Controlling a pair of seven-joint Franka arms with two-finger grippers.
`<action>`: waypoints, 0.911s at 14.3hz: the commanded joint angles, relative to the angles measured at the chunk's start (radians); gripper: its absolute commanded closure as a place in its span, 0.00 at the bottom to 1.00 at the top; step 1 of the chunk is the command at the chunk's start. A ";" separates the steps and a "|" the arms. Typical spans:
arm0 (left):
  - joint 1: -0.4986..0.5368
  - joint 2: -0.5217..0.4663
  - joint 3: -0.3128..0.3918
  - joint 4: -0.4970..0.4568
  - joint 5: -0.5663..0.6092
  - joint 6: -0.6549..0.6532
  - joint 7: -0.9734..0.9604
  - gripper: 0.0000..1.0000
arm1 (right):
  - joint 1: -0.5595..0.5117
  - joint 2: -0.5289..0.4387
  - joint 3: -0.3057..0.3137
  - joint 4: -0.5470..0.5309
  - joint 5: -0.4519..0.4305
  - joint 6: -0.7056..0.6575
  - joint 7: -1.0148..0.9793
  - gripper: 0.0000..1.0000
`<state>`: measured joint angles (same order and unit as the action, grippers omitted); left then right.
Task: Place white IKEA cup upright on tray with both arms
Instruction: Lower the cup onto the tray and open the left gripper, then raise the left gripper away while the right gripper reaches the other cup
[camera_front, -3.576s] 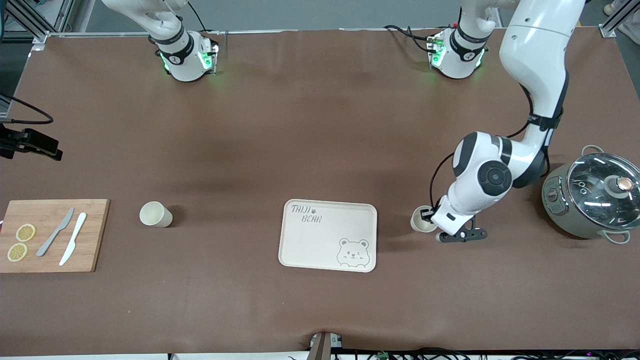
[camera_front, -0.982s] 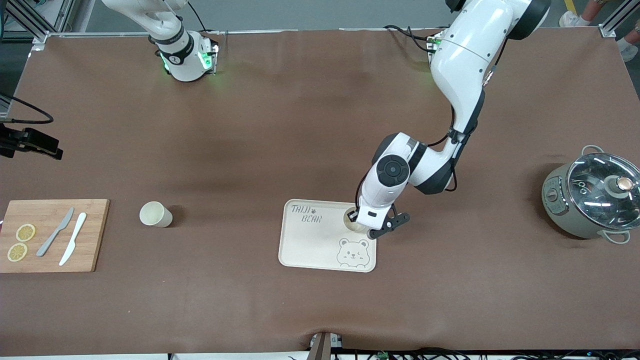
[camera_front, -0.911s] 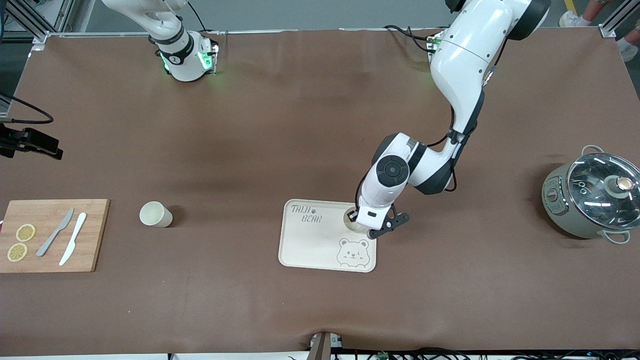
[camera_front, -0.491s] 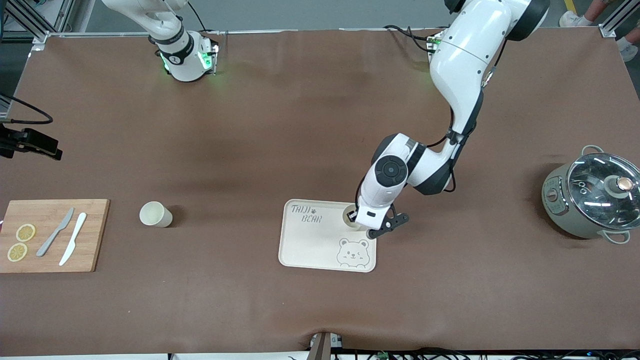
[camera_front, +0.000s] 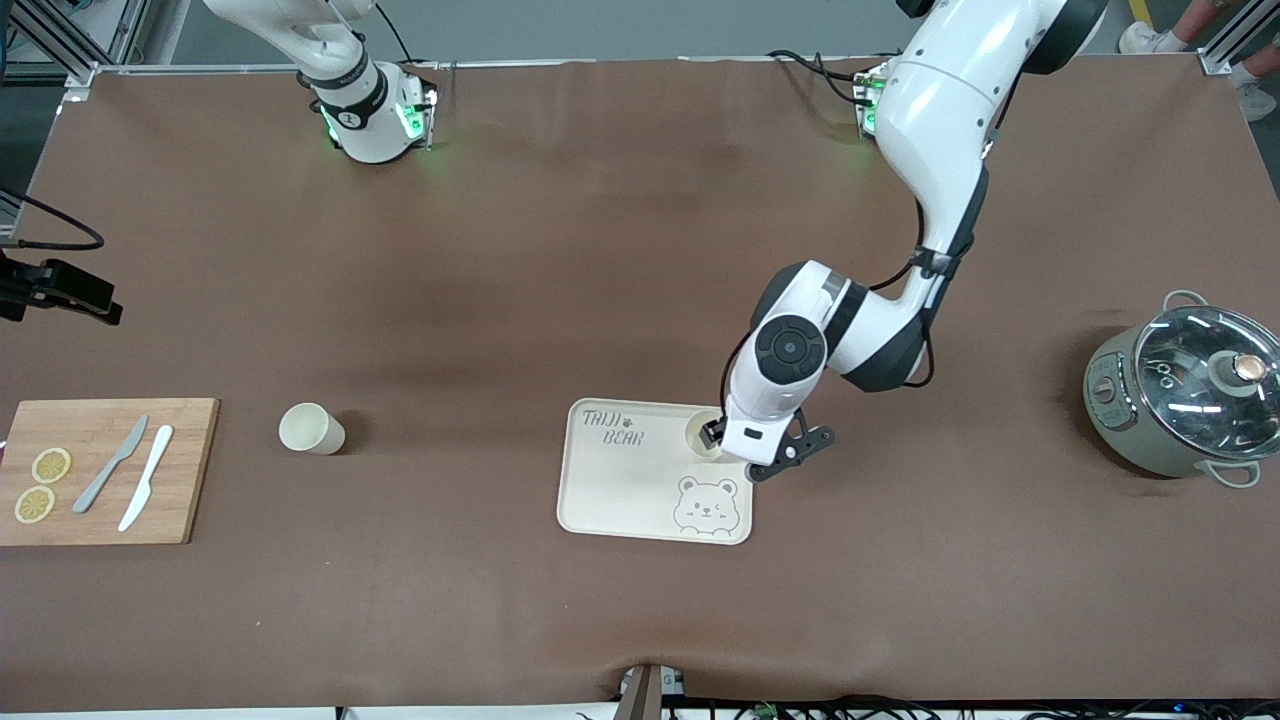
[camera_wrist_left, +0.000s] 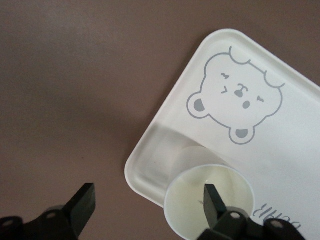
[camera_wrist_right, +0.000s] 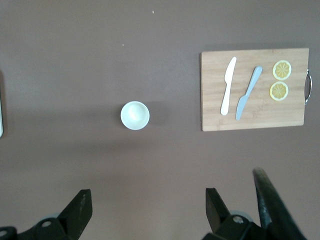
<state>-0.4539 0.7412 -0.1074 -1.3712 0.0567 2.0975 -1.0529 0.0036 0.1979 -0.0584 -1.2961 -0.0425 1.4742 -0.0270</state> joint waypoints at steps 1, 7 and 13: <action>0.029 -0.054 -0.003 0.029 0.017 -0.069 -0.006 0.00 | 0.031 0.006 -0.003 -0.009 0.000 0.011 -0.014 0.00; 0.196 -0.149 0.014 0.031 0.020 -0.114 0.221 0.00 | 0.044 0.063 -0.008 -0.046 0.004 -0.028 -0.041 0.00; 0.305 -0.216 0.045 0.029 0.132 -0.178 0.548 0.00 | 0.042 0.118 -0.009 -0.054 -0.052 0.063 -0.086 0.00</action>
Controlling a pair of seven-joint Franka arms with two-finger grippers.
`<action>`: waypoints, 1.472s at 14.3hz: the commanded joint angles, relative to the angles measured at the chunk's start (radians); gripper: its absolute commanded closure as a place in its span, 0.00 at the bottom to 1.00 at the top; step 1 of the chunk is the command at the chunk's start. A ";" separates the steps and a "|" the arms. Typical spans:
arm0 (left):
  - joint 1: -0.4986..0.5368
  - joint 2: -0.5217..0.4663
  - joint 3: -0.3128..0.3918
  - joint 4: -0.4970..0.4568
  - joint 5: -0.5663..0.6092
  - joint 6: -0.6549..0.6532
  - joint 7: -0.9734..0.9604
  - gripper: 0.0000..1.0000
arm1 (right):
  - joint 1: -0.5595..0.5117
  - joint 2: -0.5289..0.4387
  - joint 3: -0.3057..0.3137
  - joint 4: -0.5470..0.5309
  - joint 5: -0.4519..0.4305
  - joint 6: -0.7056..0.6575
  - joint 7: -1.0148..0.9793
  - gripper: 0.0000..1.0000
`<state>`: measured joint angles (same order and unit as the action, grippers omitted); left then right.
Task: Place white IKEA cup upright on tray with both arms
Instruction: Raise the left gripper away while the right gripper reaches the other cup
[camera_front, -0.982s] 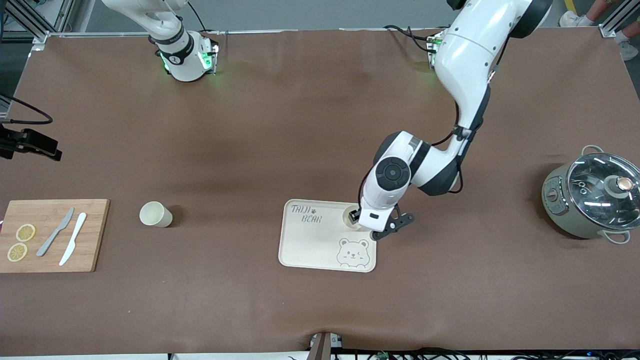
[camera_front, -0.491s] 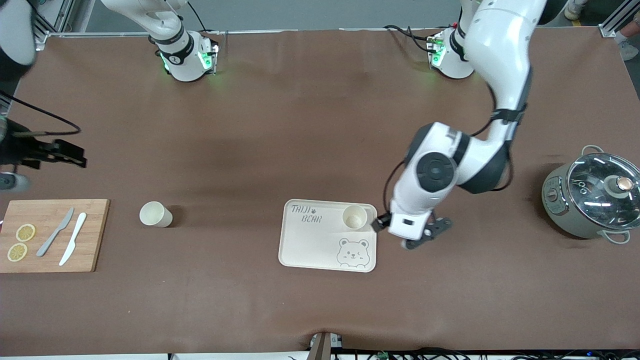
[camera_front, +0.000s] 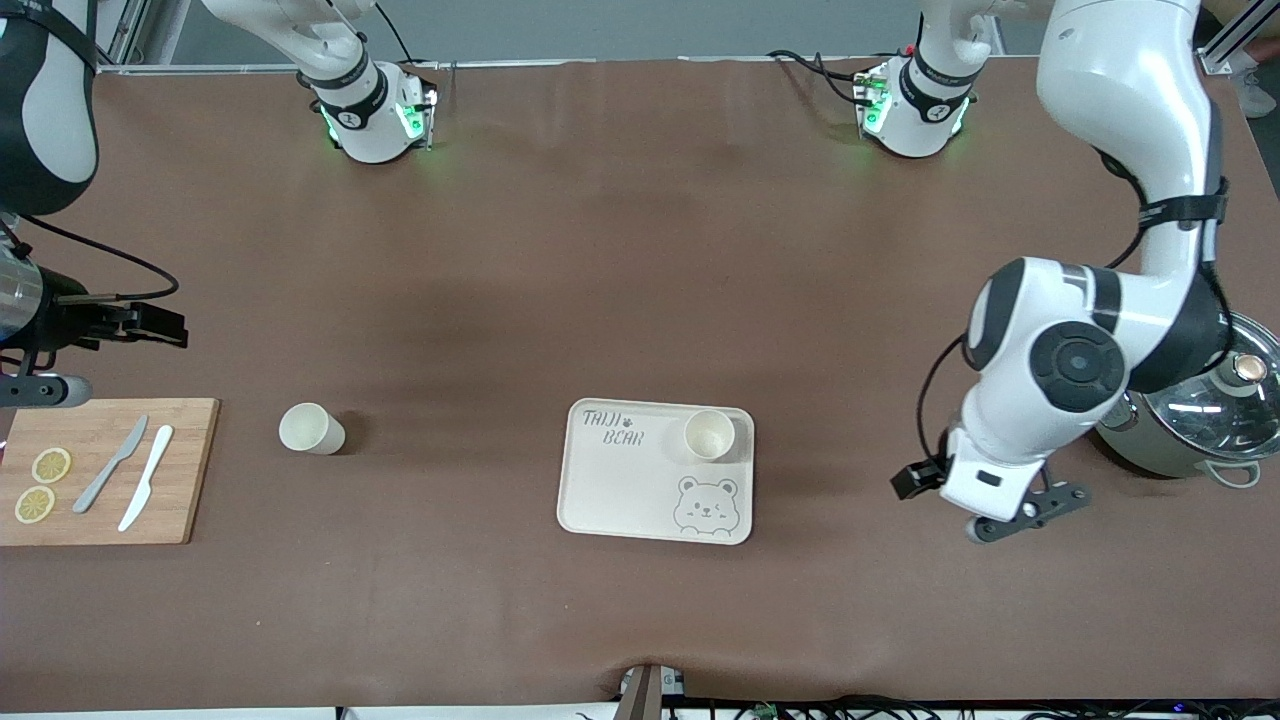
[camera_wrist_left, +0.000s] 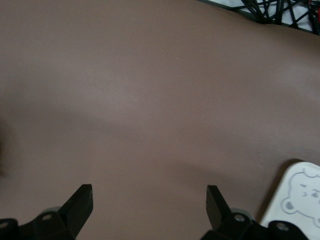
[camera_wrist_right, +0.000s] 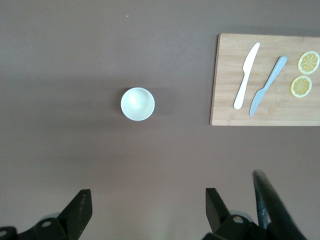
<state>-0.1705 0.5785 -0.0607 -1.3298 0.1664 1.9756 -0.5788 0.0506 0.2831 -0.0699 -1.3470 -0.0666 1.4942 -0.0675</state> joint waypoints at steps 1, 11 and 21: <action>0.046 -0.064 -0.004 -0.012 0.006 -0.079 0.182 0.00 | -0.018 0.044 0.001 -0.006 -0.032 0.085 -0.085 0.00; 0.181 -0.139 -0.011 -0.011 -0.230 -0.139 0.419 0.00 | -0.101 0.071 0.004 -0.243 0.074 0.474 -0.155 0.00; 0.184 -0.470 -0.125 -0.022 -0.199 -0.589 0.504 0.00 | -0.103 0.123 0.004 -0.374 0.074 0.650 -0.253 0.00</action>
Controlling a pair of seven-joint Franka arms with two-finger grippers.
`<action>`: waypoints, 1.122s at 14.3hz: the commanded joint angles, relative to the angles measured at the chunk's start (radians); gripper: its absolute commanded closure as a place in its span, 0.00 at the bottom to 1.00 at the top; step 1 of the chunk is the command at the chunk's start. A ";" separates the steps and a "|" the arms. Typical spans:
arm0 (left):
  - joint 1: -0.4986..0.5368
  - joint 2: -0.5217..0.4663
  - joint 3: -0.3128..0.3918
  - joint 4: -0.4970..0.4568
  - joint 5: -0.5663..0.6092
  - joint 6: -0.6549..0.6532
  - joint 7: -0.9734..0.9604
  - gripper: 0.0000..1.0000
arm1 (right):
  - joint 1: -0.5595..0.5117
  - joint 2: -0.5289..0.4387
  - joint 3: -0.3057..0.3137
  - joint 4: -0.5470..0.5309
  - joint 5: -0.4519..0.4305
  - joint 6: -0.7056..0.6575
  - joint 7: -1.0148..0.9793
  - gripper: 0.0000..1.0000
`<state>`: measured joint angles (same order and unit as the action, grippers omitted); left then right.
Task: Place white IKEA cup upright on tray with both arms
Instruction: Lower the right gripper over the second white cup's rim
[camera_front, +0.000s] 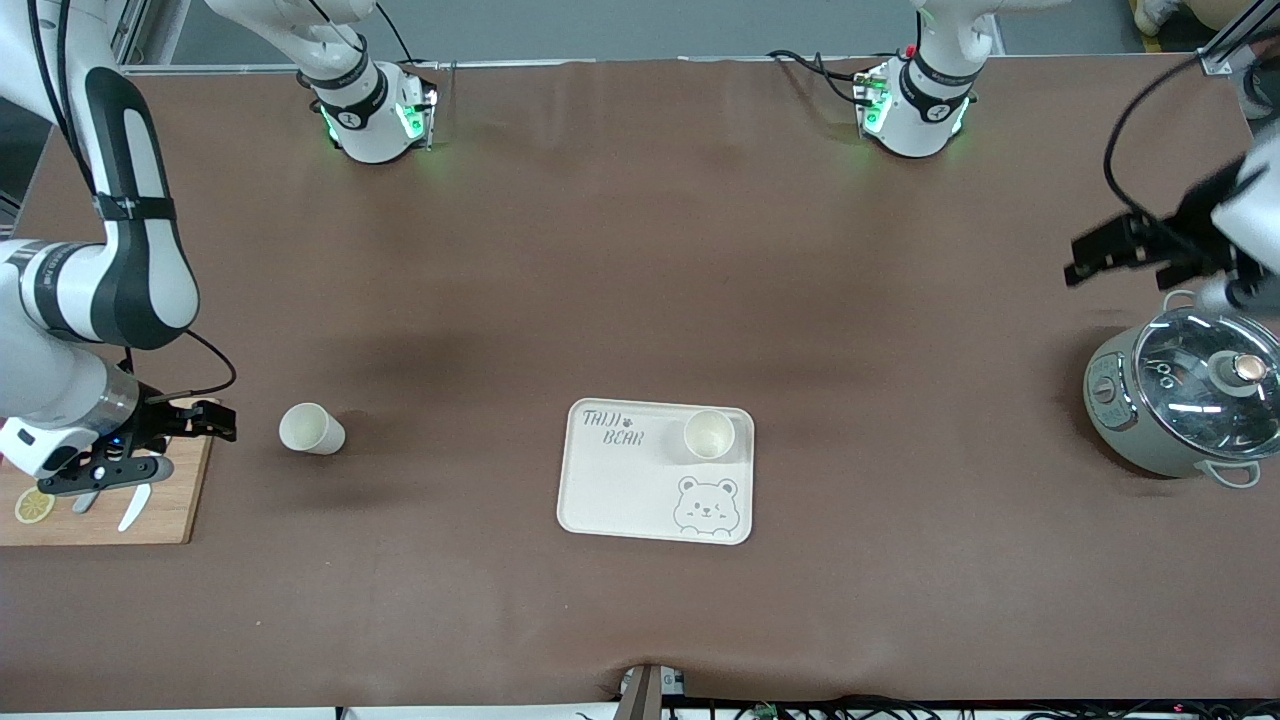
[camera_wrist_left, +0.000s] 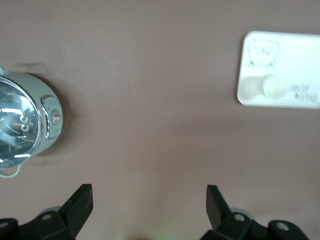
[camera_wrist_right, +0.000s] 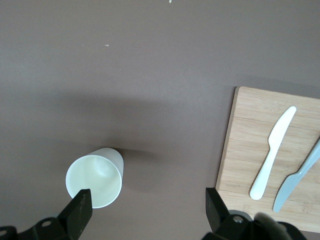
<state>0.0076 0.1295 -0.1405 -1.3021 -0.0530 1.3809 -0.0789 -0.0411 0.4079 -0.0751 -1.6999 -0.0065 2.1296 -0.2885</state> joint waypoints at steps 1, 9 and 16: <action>-0.007 -0.019 -0.047 -0.051 0.021 0.006 0.004 0.00 | -0.011 0.000 0.009 -0.032 0.014 0.022 -0.035 0.00; -0.063 0.012 -0.011 -0.043 0.039 0.056 0.021 0.00 | -0.011 -0.006 0.009 -0.167 0.014 0.136 -0.069 0.00; -0.026 0.004 -0.011 -0.042 0.090 0.066 -0.001 0.00 | -0.010 -0.005 0.012 -0.218 0.020 0.182 -0.067 0.00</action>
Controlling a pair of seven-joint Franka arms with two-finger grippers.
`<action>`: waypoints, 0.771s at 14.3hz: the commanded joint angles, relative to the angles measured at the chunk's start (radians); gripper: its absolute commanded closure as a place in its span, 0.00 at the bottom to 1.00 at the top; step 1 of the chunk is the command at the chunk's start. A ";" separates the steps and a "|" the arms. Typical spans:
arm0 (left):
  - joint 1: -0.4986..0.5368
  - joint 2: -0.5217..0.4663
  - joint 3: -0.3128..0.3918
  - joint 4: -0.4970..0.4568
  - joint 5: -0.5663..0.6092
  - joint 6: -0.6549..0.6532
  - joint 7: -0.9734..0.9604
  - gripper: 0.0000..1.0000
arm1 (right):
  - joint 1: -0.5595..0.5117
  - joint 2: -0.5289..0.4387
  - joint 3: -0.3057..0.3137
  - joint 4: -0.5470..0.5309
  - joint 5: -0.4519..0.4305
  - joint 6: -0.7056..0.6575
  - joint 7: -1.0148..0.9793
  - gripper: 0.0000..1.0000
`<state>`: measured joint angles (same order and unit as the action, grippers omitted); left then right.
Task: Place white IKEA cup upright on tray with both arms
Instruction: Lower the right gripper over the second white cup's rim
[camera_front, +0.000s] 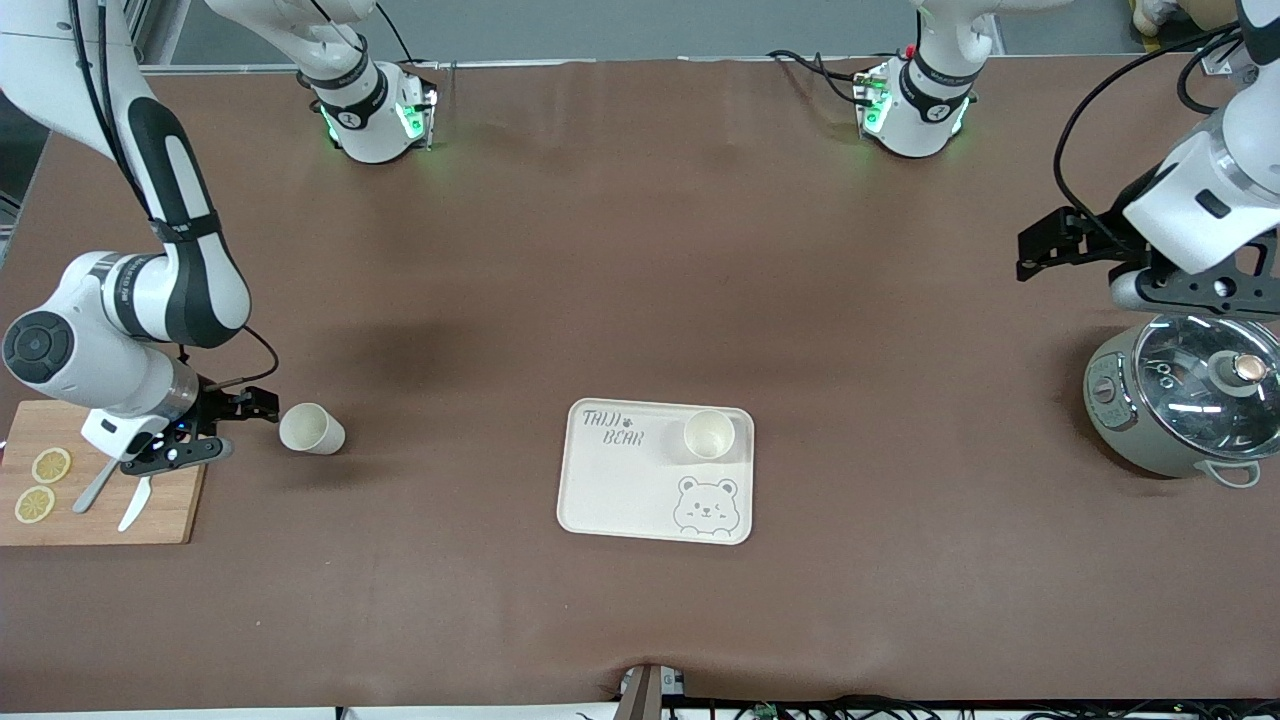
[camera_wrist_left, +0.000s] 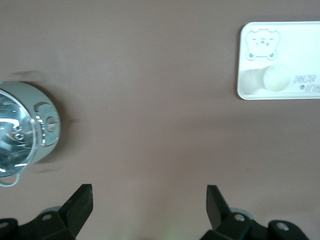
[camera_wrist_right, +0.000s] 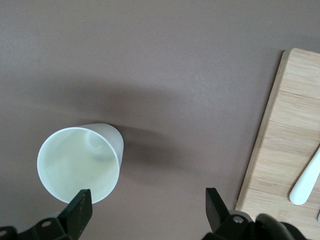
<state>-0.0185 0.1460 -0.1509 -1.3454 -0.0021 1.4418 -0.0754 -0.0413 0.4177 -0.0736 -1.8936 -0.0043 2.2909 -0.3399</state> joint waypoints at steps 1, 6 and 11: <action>0.000 -0.011 -0.001 0.002 0.039 0.009 -0.006 0.00 | -0.008 -0.014 0.011 -0.027 0.018 0.030 -0.013 0.00; 0.042 -0.006 -0.001 -0.001 0.037 0.087 -0.009 0.00 | -0.008 -0.008 0.009 -0.028 0.064 0.041 -0.005 0.00; 0.042 -0.003 0.001 0.002 0.042 0.140 0.003 0.00 | -0.002 0.030 0.011 -0.028 0.066 0.107 -0.005 0.00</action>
<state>0.0238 0.1456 -0.1487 -1.3438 0.0179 1.5593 -0.0815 -0.0400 0.4374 -0.0697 -1.9141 0.0432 2.3689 -0.3398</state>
